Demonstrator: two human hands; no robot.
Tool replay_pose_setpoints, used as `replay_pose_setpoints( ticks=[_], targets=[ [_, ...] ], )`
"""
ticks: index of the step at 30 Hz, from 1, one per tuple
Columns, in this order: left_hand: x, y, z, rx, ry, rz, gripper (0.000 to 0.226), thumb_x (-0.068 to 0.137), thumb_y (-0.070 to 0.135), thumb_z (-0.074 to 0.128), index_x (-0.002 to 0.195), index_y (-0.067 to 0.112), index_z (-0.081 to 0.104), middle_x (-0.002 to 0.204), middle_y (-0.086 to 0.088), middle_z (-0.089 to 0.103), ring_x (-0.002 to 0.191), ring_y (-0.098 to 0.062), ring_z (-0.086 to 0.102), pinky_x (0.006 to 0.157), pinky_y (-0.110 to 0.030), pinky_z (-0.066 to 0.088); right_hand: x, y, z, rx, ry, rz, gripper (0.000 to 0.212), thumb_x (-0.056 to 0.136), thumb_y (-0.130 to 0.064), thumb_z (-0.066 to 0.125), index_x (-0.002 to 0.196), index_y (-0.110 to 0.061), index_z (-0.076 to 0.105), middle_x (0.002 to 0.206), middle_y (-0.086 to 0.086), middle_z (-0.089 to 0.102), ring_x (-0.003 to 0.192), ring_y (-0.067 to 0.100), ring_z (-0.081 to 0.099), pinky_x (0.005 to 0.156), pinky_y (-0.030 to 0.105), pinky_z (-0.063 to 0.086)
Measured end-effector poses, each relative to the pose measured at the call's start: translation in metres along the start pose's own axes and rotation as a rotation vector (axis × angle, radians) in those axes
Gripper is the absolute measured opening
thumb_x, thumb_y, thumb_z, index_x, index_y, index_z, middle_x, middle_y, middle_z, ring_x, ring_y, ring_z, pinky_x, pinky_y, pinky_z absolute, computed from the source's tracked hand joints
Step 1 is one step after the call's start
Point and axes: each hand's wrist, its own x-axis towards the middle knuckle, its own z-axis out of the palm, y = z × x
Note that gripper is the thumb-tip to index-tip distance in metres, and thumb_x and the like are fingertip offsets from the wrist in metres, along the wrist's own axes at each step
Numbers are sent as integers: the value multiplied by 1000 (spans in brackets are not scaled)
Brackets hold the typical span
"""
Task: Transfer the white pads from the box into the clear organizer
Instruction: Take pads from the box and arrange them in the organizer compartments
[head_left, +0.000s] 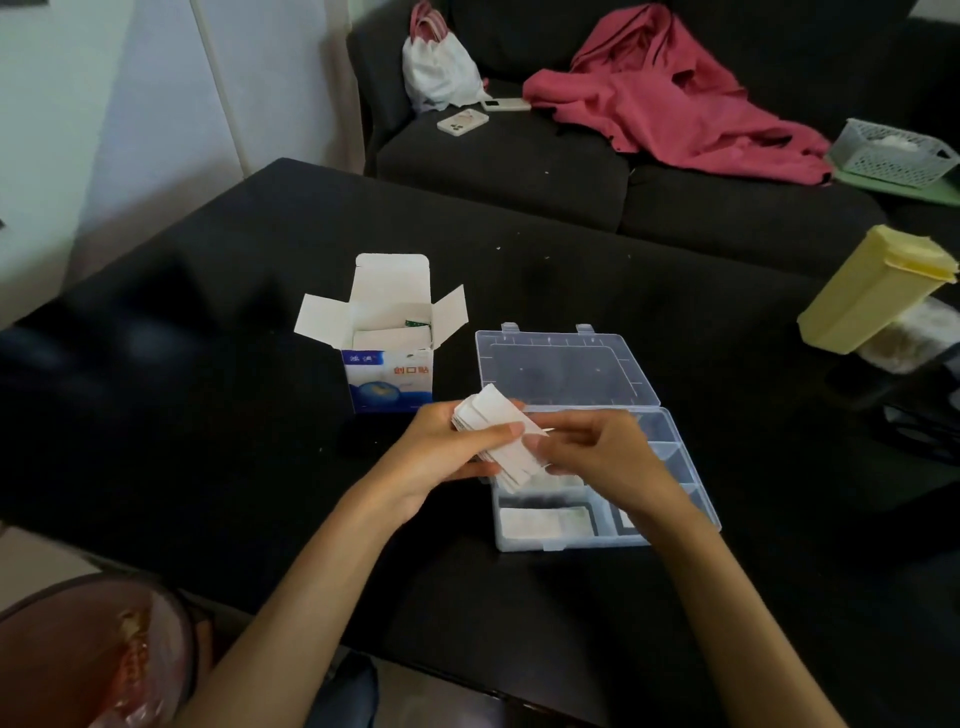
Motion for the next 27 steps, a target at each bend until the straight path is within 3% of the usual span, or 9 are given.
replay_pose_setpoints(
  ticks=[5, 9, 13, 17, 21, 25, 27],
  targets=[
    [1, 4, 0, -236, -145, -70, 22, 90, -4, 54, 99, 12, 66, 95, -6, 74, 89, -18, 71, 70, -24, 58, 2, 5, -7, 90, 106, 48, 22, 83, -15, 67, 105, -16, 67, 92, -1, 69, 79, 10, 68, 65, 18, 57],
    [2, 1, 5, -120, -49, 20, 25, 91, 1, 56, 111, 13, 64, 104, -5, 71, 93, -18, 69, 70, -23, 58, 2, 6, -1, 117, 90, 55, 21, 84, -17, 66, 105, -20, 64, 100, 1, 70, 81, 9, 67, 63, 17, 56],
    [1, -1, 13, -63, 33, 72, 21, 93, 9, 56, 109, 21, 59, 98, 4, 66, 88, -14, 66, 64, -22, 57, 5, 10, 5, 63, 174, 7, 24, 82, -14, 68, 105, -20, 65, 104, 1, 70, 87, 12, 68, 63, 18, 56],
    [1, -4, 18, 49, 77, 108, 23, 95, 16, 53, 118, 19, 55, 110, 1, 59, 97, -16, 60, 64, -22, 58, 4, 12, 4, 12, 232, -25, 27, 82, -12, 68, 108, -15, 67, 107, 4, 69, 92, 15, 68, 67, 24, 59],
    [-1, -3, 12, 148, 66, 167, 17, 93, 19, 56, 108, 18, 64, 105, 0, 66, 94, -11, 64, 67, -21, 58, 6, 11, -5, -41, 231, -88, 24, 83, -11, 67, 107, -15, 69, 104, 4, 69, 93, 15, 67, 71, 30, 59],
    [-4, 0, 6, 135, 18, 139, 11, 91, 20, 59, 92, 27, 66, 88, 11, 69, 79, 1, 65, 59, -13, 52, 8, 12, -9, -105, 190, -156, 21, 84, -10, 66, 104, -17, 66, 101, -7, 63, 95, 8, 60, 70, 16, 55],
    [-2, -1, 4, 144, 15, 133, 11, 90, 19, 60, 90, 28, 65, 86, 12, 68, 78, 2, 65, 59, -13, 52, 9, 13, -7, -122, 185, -168, 22, 84, -11, 65, 105, -18, 65, 103, -8, 62, 98, 8, 59, 70, 15, 54]
  ],
)
